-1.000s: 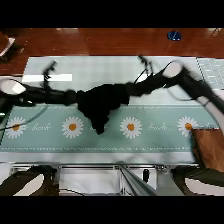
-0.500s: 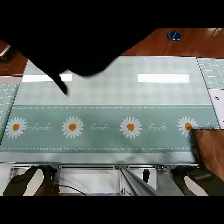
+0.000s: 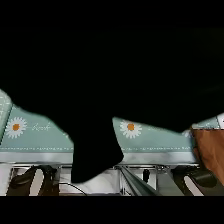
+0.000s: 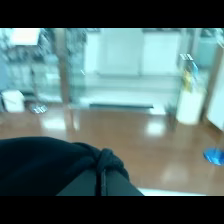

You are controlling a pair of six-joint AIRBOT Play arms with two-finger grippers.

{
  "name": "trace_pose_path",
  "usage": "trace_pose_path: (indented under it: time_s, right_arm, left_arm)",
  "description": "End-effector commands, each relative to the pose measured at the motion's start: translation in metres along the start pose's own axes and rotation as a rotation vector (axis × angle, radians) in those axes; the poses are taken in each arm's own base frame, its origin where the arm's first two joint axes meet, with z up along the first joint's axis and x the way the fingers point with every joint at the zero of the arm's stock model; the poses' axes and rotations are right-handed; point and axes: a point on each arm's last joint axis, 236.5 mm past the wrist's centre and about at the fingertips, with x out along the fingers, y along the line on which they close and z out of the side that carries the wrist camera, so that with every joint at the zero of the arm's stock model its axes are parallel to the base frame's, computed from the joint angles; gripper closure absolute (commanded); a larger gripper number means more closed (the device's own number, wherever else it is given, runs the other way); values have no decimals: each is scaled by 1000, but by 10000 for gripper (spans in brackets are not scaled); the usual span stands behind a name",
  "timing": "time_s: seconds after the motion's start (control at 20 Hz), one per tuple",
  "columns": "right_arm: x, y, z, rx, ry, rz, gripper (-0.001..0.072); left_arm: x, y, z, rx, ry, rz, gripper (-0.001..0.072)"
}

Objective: Fold the shirts.

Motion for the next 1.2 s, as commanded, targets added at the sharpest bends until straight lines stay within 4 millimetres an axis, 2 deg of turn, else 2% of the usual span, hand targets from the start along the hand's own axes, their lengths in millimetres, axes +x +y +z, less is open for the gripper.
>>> trace_pose_path:
  time_s: [0.0, 0.1, 0.2, 0.35, 0.5, 0.6, 0.75, 0.85, 0.95, 1.05, 1.15]
  right_arm:
    - [-2, -14, -38, 24, 135, -60, 685]
    - [17, -15, -73, 36, 251, -65, 685]
    - [42, -12, -124, 50, 396, -59, 685]
    - [89, -17, -206, 64, 591, -82, 685]
    - [153, -19, -273, 61, 728, -93, 685]
    - [204, -23, -302, 50, 760, -100, 686]
    - [272, -38, -345, 175, 813, -105, 685]
    - [313, -36, -369, 274, 852, -41, 685]
    - [355, -34, -384, 376, 864, 23, 685]
    - [387, -31, -398, 504, 863, 63, 684]
    - [407, -27, -418, 600, 881, 88, 684]
  left_arm:
    - [-4, -14, -38, 14, 138, -67, 694]
    - [9, -10, -74, -31, 249, -89, 694]
    - [27, 0, -119, -103, 365, -94, 694]
    - [67, 15, -199, -286, 545, -111, 694]
    - [115, 31, -271, -491, 642, -115, 694]
    - [147, 47, -308, -588, 677, -90, 694]
    - [190, 64, -354, -652, 738, -51, 694]
    - [219, 72, -377, -677, 751, -33, 694]
    - [249, 84, -391, -685, 736, 2, 694]
    - [274, 95, -400, -686, 728, 22, 694]
    - [290, 100, -411, -692, 748, 22, 694]
